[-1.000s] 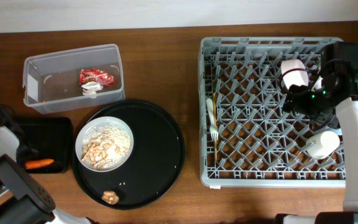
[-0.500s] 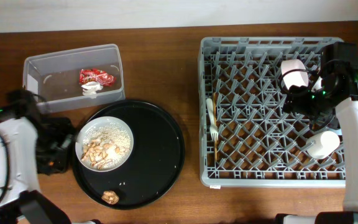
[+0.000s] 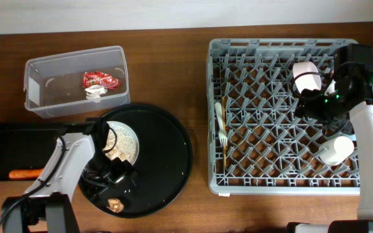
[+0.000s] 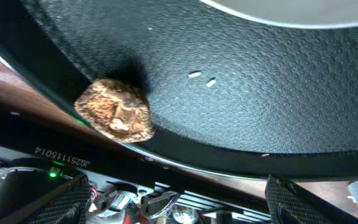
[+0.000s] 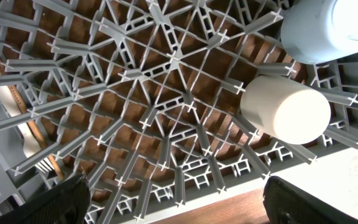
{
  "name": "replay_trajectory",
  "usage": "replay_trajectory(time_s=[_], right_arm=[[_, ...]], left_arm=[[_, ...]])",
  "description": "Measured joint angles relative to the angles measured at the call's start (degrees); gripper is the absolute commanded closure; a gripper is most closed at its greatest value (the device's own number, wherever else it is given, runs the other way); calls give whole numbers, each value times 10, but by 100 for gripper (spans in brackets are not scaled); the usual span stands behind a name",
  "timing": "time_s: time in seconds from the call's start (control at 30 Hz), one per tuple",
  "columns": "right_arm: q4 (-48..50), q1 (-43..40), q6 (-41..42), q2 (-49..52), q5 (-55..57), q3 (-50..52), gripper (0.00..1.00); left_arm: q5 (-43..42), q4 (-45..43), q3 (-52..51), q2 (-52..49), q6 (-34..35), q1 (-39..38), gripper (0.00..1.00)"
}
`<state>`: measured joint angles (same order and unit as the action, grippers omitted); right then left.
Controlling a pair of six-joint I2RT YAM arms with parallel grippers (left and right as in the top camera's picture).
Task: Sort waste into correct bins and load items into the dishwasher rack
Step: 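Reach the left gripper to the brown nut on the round tray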
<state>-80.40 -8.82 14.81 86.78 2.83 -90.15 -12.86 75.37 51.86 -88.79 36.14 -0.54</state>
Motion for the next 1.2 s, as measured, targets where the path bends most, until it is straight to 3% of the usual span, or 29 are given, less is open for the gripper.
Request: replay_trajectory(time_s=[0.27, 1.2], right_arm=[[-1, 0, 0, 0, 0, 0, 8], [-2, 0, 0, 0, 2, 0, 8]], left_arm=[[0, -11, -18, 2, 26, -39, 11], [89, -122, -91, 2, 102, -39, 11]])
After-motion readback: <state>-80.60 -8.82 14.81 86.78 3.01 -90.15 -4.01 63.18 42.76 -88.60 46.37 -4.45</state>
